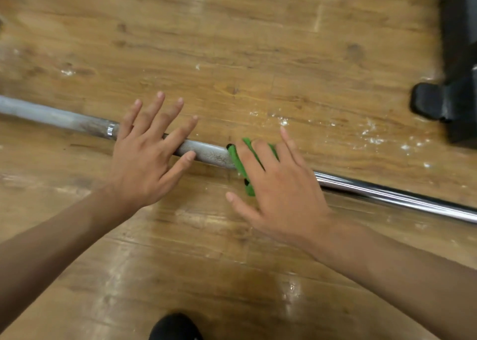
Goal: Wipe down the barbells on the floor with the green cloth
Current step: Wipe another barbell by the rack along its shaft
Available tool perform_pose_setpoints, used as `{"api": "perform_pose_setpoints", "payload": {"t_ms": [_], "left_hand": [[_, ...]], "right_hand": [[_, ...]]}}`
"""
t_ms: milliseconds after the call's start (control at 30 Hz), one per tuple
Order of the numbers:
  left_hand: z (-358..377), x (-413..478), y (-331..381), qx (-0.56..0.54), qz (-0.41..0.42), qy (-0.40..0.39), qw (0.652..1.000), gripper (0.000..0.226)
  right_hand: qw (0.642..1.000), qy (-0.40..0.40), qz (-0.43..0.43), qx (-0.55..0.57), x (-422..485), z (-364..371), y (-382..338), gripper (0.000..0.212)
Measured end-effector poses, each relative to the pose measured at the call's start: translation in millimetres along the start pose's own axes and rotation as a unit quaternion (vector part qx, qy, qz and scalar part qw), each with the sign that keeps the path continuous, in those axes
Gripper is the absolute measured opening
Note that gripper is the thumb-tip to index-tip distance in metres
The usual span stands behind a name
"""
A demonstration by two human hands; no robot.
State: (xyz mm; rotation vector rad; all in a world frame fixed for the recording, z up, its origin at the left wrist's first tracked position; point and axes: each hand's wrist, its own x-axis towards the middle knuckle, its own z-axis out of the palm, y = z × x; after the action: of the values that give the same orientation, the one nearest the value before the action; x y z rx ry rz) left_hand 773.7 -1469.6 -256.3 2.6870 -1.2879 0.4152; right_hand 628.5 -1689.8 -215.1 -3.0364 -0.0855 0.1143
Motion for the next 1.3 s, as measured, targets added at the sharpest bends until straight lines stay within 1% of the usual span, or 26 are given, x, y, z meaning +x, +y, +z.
{"api": "perform_pose_setpoints", "payload": {"t_ms": [33, 67, 133, 200, 267, 300, 333, 367, 467, 567, 633, 700, 767, 867, 933, 967, 1000, 1033, 1067, 1133, 1167, 1233, 1300], "left_hand": [[1.4, 0.2, -0.6, 0.002, -0.002, 0.003, 1.0, 0.059], [2.6, 0.9, -0.5, 0.001, -0.004, 0.006, 1.0, 0.059], [5.6, 2.3, 1.5, -0.003, -0.01, 0.024, 1.0, 0.059], [9.2, 3.6, 3.7, -0.005, -0.02, 0.044, 0.999, 0.057], [12.4, 3.8, 7.8, -0.011, -0.036, 0.06, 0.997, 0.056], [13.2, 3.8, 9.9, -0.012, -0.044, 0.067, 0.997, 0.055], [13.1, 4.0, 11.0, -0.012, -0.048, 0.07, 0.996, 0.055], [13.2, 4.4, 11.6, -0.013, -0.05, 0.068, 0.996, 0.055], [10.9, 5.0, 10.6, -0.013, -0.051, 0.052, 0.997, 0.057], [8.6, 4.4, 8.4, -0.007, -0.045, 0.042, 0.998, 0.058], [7.9, 2.6, 7.0, -0.009, -0.039, 0.037, 0.998, 0.058], [7.2, 0.2, 7.4, -0.012, -0.039, 0.037, 0.998, 0.058], [7.4, -3.5, 9.3, -0.011, -0.04, 0.04, 0.998, 0.058], [6.1, -10.9, 12.5, -0.012, -0.04, 0.051, 0.998, 0.059], [4.4, -15.8, 15.4, -0.027, -0.048, 0.046, 0.997, 0.062], [3.4, -17.7, 16.4, -0.031, -0.053, 0.043, 0.997, 0.063], [2.5, -19.7, 17.3, -0.031, -0.055, 0.04, 0.997, 0.063], [1.4, -21.4, 18.0, -0.028, -0.053, 0.041, 0.997, 0.064], [0.3, -22.1, 18.3, -0.026, -0.049, 0.041, 0.998, 0.063], [-2.3, -23.6, 17.9, -0.024, -0.045, 0.033, 0.998, 0.063], [-3.2, -23.8, 17.0, -0.025, -0.046, 0.026, 0.998, 0.064], [-5.2, -21.5, 15.2, -0.028, -0.047, 0.008, 0.998, 0.065], [-5.9, -18.1, 12.3, -0.027, -0.048, -0.007, 0.998, 0.065]], "right_hand": [[1.0, 0.01, 0.024, 0.012, -10.5, 0.2, 12.3, 0.07], [0.997, 0.032, 0.066, 0.025, -24.7, 1.4, 27.2, 0.062], [0.98, 0.08, 0.178, 0.028, -59.6, 2.2, 58.5, 0.053], [0.951, 0.099, 0.293, 0.013, -89.4, 0.4, 77.7, 0.05], [0.914, 0.115, 0.388, 0.025, -97.8, 0.4, 76.7, 0.051], [0.899, 0.13, 0.415, 0.042, -89.9, 0.7, 69.3, 0.053], [0.894, 0.139, 0.423, 0.057, -75.9, 1.2, 57.8, 0.055], [0.899, 0.134, 0.412, 0.067, -58.4, 2.2, 43.1, 0.059], [0.929, 0.105, 0.342, 0.092, 1.9, 3.5, -11.6, 0.069], [0.946, 0.109, 0.281, 0.124, 34.3, 1.1, -53.8, 0.066], [0.955, 0.113, 0.247, 0.118, 21.5, 1.5, -51.1, 0.059], [0.955, 0.132, 0.248, 0.093, -11.5, 4.8, -23.2, 0.052], [0.938, 0.156, 0.301, 0.065, -56.7, 11.2, 19.5, 0.045], [0.886, 0.191, 0.42, 0.044, -114.4, 20.0, 71.4, 0.036], [0.853, 0.226, 0.467, 0.05, -124.5, 27.6, 76.1, 0.036], [0.841, 0.253, 0.474, 0.065, -118.1, 29.8, 69.7, 0.037], [0.836, 0.273, 0.467, 0.085, -105.8, 30.3, 56.0, 0.038], [0.846, 0.275, 0.443, 0.112, -88.9, 28.7, 35.9, 0.038], [0.866, 0.259, 0.404, 0.139, -69.5, 25.8, 10.9, 0.039], [0.918, 0.181, 0.31, 0.169, -31.1, 17.3, -43.4, 0.046], [0.938, 0.14, 0.269, 0.17, -14.0, 12.0, -67.0, 0.052], [0.957, 0.102, 0.216, 0.162, 7.4, 4.4, -88.4, 0.056], [0.962, 0.113, 0.194, 0.154, 1.7, 7.0, -72.9, 0.051]]}}
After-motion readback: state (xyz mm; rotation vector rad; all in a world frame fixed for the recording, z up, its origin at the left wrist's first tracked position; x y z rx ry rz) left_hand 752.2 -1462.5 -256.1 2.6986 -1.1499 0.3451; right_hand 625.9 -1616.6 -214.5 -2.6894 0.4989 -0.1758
